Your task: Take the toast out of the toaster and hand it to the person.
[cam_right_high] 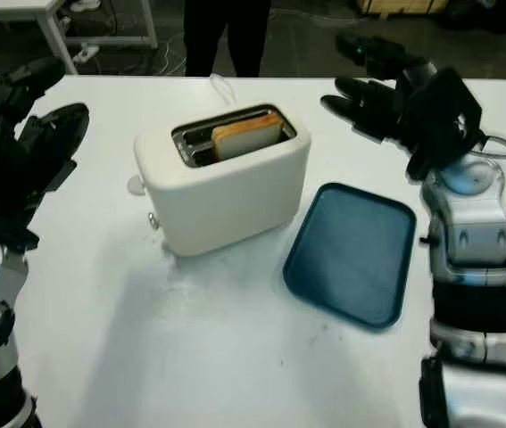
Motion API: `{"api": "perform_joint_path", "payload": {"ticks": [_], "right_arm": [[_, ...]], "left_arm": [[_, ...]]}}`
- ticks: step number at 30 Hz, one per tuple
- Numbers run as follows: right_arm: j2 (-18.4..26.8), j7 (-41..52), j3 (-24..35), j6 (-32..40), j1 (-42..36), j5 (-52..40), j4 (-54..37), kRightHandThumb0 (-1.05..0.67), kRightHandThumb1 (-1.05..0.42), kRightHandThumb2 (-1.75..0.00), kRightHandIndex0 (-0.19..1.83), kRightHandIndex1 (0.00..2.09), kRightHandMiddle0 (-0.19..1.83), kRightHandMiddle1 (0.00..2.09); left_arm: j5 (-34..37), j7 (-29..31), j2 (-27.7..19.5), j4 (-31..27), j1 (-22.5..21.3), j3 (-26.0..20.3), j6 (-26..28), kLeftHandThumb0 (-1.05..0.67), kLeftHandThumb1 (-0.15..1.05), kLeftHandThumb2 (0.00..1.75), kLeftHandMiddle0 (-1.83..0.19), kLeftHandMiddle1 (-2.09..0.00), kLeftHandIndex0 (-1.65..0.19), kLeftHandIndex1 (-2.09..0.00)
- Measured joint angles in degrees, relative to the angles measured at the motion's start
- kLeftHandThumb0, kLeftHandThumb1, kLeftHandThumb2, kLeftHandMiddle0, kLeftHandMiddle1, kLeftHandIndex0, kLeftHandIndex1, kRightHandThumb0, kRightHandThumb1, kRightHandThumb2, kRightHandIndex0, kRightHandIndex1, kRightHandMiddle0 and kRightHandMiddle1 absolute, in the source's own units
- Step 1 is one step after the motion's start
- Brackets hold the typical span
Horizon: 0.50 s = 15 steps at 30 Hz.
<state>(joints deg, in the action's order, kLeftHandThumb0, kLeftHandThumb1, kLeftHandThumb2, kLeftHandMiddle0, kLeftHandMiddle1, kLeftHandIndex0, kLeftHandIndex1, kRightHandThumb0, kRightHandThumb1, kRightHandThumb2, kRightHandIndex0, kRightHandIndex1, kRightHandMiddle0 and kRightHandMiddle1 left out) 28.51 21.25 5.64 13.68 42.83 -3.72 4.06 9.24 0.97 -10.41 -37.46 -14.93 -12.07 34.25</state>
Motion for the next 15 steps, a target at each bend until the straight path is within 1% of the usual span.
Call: {"api": "perform_joint_path", "payload": {"ticks": [1, 5, 6, 11, 12, 14, 15], "right_arm": [[0.22, 1.13, -0.71, -1.37, 1.99, 0.33, 2.01, -0.27, -0.60, 0.00, 0.90, 0.36, 0.85, 0.22], [1.34, 5.08, -5.06, -5.76, 8.19, 3.87, 7.58, -0.40, -0.57, 0.00, 1.00, 0.43, 0.95, 0.24], [1.62, 5.52, -6.53, -6.82, 9.49, 5.59, 8.52, -0.46, -0.57, 0.00, 1.02, 0.45, 0.97, 0.24], [2.39, 6.63, -13.31, -14.70, 13.79, 14.28, 11.78, -0.54, -0.57, 0.00, 1.00, 0.47, 0.98, 0.23], [2.53, 6.87, -14.57, -16.34, 14.21, 15.83, 12.13, -0.48, -0.57, 0.00, 0.97, 0.47, 0.97, 0.21], [2.65, 8.20, -17.01, -19.46, 14.97, 18.25, 13.17, -0.42, -0.58, 0.00, 0.95, 0.46, 0.96, 0.19], [2.65, 8.79, -17.95, -20.59, 15.10, 18.90, 13.61, -0.36, -0.57, -0.01, 0.93, 0.45, 0.96, 0.18]], "left_arm": [[0.00, -0.08, 0.02, 0.00, 0.02, 0.01, 0.00, -0.62, 0.92, 0.22, 0.00, -0.86, -0.04, -0.69], [0.02, -0.17, 0.07, -0.01, 0.05, -0.02, -0.01, -0.61, 0.92, 0.23, 0.00, -0.85, -0.04, -0.70], [0.01, -0.18, 0.07, 0.00, 0.06, -0.02, -0.01, -0.61, 0.92, 0.24, 0.00, -0.86, -0.05, -0.70], [0.02, -0.25, 0.21, -0.01, 0.09, -0.03, 0.00, -0.60, 0.92, 0.25, 0.00, -0.85, -0.04, -0.70], [0.02, -0.26, 0.31, -0.02, 0.10, -0.04, 0.00, -0.59, 0.92, 0.25, 0.00, -0.84, -0.04, -0.70], [0.04, -0.29, 0.63, -0.02, 0.11, -0.05, 0.00, -0.59, 0.92, 0.25, 0.00, -0.83, -0.04, -0.70], [0.05, -0.28, 0.70, -0.02, 0.12, -0.05, 0.00, -0.59, 0.92, 0.25, 0.00, -0.83, -0.04, -0.70]]}}
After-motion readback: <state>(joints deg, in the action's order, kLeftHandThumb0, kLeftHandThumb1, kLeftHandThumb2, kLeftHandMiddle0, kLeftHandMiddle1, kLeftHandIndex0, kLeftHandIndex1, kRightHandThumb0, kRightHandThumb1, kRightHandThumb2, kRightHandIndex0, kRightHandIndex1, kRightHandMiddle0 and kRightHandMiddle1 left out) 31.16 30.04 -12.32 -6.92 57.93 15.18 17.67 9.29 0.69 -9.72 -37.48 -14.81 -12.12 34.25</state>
